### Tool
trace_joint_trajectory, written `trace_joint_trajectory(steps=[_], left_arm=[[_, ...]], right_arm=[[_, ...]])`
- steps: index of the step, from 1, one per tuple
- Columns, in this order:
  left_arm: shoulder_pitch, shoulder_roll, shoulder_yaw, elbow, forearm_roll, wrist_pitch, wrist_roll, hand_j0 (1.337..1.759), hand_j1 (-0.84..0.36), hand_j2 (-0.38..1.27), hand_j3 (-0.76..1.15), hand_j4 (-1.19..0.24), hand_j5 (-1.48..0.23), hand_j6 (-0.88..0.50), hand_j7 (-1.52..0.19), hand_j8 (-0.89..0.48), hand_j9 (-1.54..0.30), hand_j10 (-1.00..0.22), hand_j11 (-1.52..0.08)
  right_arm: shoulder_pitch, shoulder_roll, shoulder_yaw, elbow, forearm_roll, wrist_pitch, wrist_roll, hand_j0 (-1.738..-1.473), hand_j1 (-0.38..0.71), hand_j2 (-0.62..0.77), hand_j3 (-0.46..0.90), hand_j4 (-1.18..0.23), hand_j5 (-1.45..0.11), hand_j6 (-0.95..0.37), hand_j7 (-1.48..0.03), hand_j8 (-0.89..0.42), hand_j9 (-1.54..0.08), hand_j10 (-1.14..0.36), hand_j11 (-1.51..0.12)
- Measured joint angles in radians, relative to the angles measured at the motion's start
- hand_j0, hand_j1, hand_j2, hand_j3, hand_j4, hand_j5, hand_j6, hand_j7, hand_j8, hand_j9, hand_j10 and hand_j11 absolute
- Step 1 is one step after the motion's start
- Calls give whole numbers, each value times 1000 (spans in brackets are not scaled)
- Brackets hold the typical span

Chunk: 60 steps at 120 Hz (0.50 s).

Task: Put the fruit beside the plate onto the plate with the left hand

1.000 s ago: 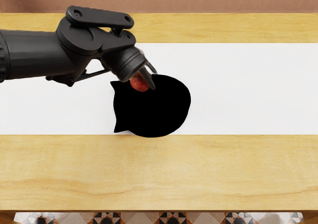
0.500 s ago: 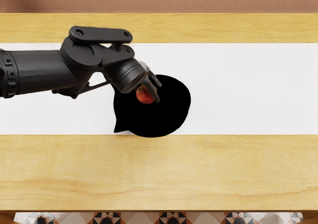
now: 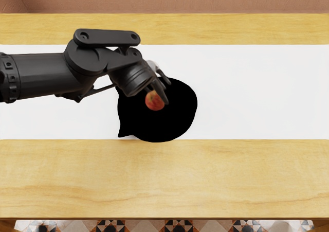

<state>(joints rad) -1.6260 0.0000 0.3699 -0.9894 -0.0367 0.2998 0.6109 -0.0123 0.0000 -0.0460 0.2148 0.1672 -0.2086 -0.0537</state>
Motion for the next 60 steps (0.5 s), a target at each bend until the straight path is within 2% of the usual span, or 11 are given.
trace_joint_trajectory(steps=[29,60], left_arm=[[-17,0,-25,-9,0,2,0,1657,-110,99,0,-393,-518,-379,-516,-369,-513,-367,-515],[-69,0,-28,-61,0,3,0,1658,-55,74,0,-340,-444,-337,-443,-334,-443,-333,-443]], right_arm=[[1,0,0,0,0,0,0,-1658,-305,-7,0,-37,-47,-37,-47,-37,-47,-37,-47],[1,0,0,0,0,0,0,-1658,-305,-7,0,-37,-47,-37,-47,-37,-47,-37,-47]])
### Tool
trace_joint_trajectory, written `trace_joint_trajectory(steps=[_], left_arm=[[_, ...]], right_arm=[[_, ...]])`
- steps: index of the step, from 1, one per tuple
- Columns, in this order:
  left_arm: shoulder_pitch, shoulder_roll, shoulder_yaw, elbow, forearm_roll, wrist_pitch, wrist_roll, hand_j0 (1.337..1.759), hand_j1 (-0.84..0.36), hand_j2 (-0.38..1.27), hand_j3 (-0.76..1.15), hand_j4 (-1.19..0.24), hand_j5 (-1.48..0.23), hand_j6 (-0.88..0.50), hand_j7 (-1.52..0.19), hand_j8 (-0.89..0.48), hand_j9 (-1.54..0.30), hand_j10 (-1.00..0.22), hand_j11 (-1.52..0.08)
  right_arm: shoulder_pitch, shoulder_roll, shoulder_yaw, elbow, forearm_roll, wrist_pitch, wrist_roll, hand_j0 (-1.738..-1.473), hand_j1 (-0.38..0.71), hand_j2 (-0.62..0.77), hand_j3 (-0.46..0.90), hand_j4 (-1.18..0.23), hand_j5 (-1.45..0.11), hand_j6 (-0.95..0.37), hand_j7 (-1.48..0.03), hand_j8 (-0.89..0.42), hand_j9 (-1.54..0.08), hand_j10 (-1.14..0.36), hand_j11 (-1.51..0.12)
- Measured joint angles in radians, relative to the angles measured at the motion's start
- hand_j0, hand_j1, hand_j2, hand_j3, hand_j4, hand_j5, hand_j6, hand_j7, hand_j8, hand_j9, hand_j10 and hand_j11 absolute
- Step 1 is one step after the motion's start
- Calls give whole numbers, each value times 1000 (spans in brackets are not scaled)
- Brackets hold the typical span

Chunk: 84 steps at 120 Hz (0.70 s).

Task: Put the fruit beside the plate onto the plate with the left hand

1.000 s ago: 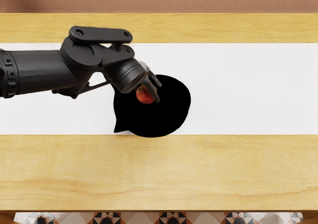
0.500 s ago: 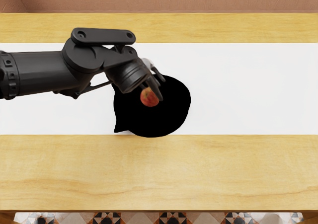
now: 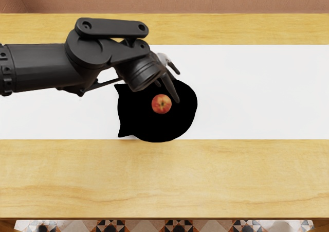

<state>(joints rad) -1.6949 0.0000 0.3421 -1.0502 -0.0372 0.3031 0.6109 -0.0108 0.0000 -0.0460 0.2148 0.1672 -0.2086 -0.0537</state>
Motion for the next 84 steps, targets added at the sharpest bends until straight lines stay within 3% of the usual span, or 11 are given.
trace_joint_trajectory(steps=[9,22,45,61,67,84], left_arm=[[-11,21,0,-36,0,0,0,1658,-44,71,0,-331,-431,-328,-430,-326,-429,-326,-430],[-38,136,-1,-104,0,1,0,1658,-32,67,0,-320,-416,-319,-415,-317,-415,-317,-415],[-18,433,-57,-243,2,-31,0,1658,-7,61,0,-297,-387,-297,-387,-296,-387,-296,-387],[196,657,-251,-299,2,-246,0,1658,3,57,0,-286,-374,-286,-375,-286,-375,-286,-375],[230,699,-323,-306,-1,-354,0,1658,5,57,0,-284,-372,-284,-372,-284,-372,-284,-372],[304,784,-413,-313,-46,-629,-109,1658,9,56,0,-282,-368,-282,-368,-282,-368,-282,-368]], right_arm=[[0,0,0,0,0,0,0,-1658,-305,-7,0,-37,-47,-37,-47,-37,-47,-37,-47],[0,0,0,0,0,0,0,-1658,-305,-7,0,-37,-47,-37,-47,-37,-47,-37,-47],[0,0,1,0,0,0,0,-1658,-305,-7,0,-37,-47,-37,-47,-37,-47,-37,-47],[0,0,1,0,0,0,0,-1658,-305,-7,0,-37,-47,-37,-47,-37,-47,-37,-47],[0,0,1,1,0,1,0,-1658,-305,-7,0,-37,-47,-37,-47,-37,-47,-37,-47],[2,0,1,1,1,1,-1,-1658,-305,-7,0,-37,-47,-37,-47,-37,-47,-37,-47]])
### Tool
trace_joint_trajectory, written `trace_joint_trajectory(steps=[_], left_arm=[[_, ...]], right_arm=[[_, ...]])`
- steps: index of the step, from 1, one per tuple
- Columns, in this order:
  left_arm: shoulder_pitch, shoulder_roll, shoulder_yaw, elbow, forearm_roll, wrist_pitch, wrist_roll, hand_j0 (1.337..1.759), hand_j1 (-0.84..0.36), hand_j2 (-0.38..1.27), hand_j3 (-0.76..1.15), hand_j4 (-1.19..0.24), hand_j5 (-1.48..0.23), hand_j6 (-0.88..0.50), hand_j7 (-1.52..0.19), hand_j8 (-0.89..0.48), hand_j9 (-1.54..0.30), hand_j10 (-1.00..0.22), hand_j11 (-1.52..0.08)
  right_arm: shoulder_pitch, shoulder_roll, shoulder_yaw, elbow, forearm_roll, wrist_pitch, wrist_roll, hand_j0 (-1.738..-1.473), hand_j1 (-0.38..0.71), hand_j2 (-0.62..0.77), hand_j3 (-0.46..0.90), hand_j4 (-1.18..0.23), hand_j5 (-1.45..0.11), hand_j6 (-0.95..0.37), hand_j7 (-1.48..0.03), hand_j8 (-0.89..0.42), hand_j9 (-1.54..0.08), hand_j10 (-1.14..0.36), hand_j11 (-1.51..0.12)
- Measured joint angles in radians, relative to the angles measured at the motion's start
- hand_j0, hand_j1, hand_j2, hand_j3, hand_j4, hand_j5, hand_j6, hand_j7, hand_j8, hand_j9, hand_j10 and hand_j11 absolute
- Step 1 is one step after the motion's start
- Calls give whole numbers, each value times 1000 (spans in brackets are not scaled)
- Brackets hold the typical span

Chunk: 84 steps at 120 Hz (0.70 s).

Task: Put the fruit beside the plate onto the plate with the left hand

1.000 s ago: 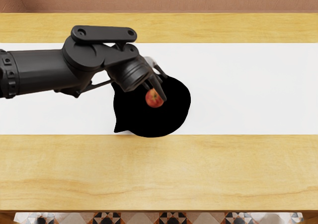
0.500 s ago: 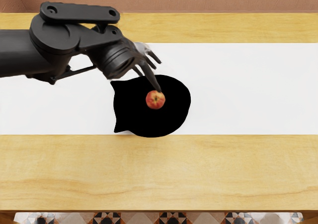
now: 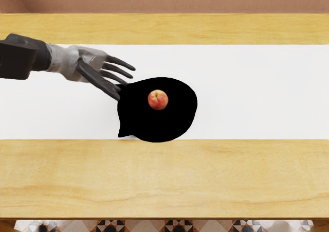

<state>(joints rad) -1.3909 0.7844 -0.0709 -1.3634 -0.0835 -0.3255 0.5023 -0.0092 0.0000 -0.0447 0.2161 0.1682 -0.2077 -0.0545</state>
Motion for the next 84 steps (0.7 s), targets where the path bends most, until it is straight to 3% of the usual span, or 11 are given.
trace_joint_trajectory(steps=[11,28,52,84], left_arm=[[126,27,-63,-1,-75,-131,-43,1658,6,57,0,-285,-372,-285,-372,-285,-372,-285,-372],[381,48,-246,-2,-119,-241,-64,1658,-4,59,0,-293,-382,-293,-382,-293,-382,-293,-382],[459,144,-368,15,-137,-279,-64,1658,6,58,0,-285,-372,-285,-372,-285,-372,-285,-372],[500,202,-398,80,-170,-285,-65,1658,36,52,0,-259,-339,-259,-339,-259,-339,-259,-339]], right_arm=[[3,0,0,0,0,0,0,-1658,-305,-7,0,-37,-47,-37,-47,-37,-47,-37,-47],[4,0,0,0,0,0,-2,-1658,-305,-7,0,-37,-47,-37,-47,-37,-47,-37,-47],[5,0,0,1,0,0,-2,-1658,-305,-7,0,-37,-47,-37,-47,-37,-47,-37,-47],[6,0,0,2,0,1,-2,-1658,-305,-7,0,-37,-47,-37,-47,-37,-47,-37,-47]])
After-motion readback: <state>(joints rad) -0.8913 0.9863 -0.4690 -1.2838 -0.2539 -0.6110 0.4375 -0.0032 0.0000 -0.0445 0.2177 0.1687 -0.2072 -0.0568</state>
